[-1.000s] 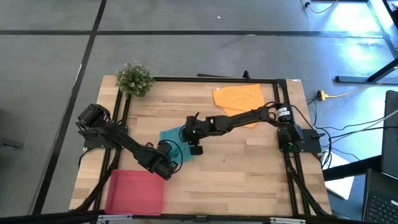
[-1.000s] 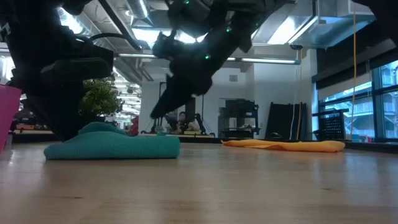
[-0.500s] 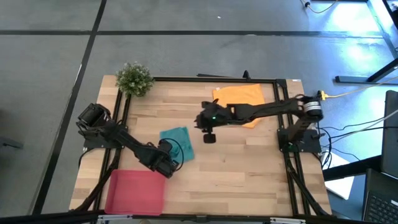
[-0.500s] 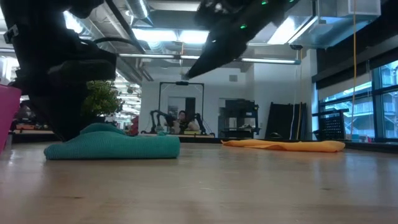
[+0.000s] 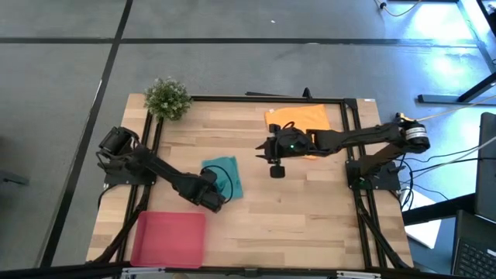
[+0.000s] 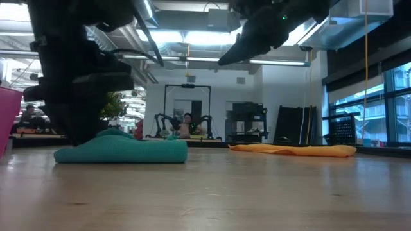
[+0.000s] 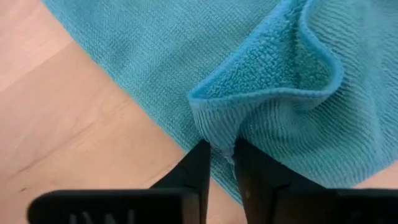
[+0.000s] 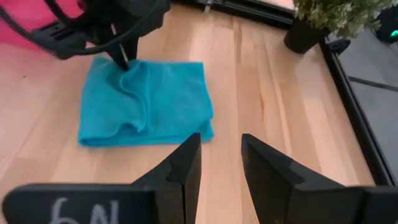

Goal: Roll microfiber towels into tight, uniform cylinder then place into a basket
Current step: Roll the blue microfiber towel

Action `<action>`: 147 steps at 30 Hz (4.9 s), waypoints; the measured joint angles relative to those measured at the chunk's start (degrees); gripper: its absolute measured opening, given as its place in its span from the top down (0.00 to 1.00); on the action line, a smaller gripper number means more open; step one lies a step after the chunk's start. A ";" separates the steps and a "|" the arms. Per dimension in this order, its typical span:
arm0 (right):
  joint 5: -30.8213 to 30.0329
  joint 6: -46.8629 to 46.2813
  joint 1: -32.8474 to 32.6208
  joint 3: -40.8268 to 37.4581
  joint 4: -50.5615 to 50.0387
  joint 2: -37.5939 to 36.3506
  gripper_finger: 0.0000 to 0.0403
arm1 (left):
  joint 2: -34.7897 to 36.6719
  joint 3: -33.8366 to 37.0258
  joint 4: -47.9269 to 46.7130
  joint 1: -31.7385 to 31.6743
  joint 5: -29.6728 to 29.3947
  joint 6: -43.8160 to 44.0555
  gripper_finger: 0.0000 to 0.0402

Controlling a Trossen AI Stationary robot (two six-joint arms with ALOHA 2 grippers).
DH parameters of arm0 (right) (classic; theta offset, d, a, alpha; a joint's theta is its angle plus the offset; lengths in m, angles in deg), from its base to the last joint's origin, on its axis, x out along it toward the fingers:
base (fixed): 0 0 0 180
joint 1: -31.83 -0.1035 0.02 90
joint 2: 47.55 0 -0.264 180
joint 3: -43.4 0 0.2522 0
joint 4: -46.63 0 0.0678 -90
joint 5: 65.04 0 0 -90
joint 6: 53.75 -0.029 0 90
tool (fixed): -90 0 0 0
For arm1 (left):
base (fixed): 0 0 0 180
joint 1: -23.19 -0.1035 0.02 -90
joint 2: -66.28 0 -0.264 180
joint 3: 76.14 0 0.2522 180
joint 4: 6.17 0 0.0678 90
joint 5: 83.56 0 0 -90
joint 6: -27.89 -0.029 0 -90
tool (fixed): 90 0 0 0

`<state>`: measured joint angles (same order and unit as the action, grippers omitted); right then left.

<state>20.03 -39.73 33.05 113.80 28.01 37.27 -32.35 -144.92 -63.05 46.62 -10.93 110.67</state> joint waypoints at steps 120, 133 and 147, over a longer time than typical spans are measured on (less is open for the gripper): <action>-0.03 1.27 0.00 -0.23 0.29 -0.20 0.71 | 2.47 -4.52 0.37 -13.20 -5.59 -53.11 0.94; 3.62 1.40 0.02 -0.27 0.85 0.56 0.71 | 2.67 -4.52 -0.14 -12.68 -9.55 -53.09 0.81; 17.09 20.66 -4.88 -4.45 11.39 10.15 0.71 | 9.57 -4.52 -8.60 -3.95 -10.14 -41.60 0.81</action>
<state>37.11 -19.07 28.16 109.35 39.39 47.42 -22.78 -149.45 -71.65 42.67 -21.06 69.06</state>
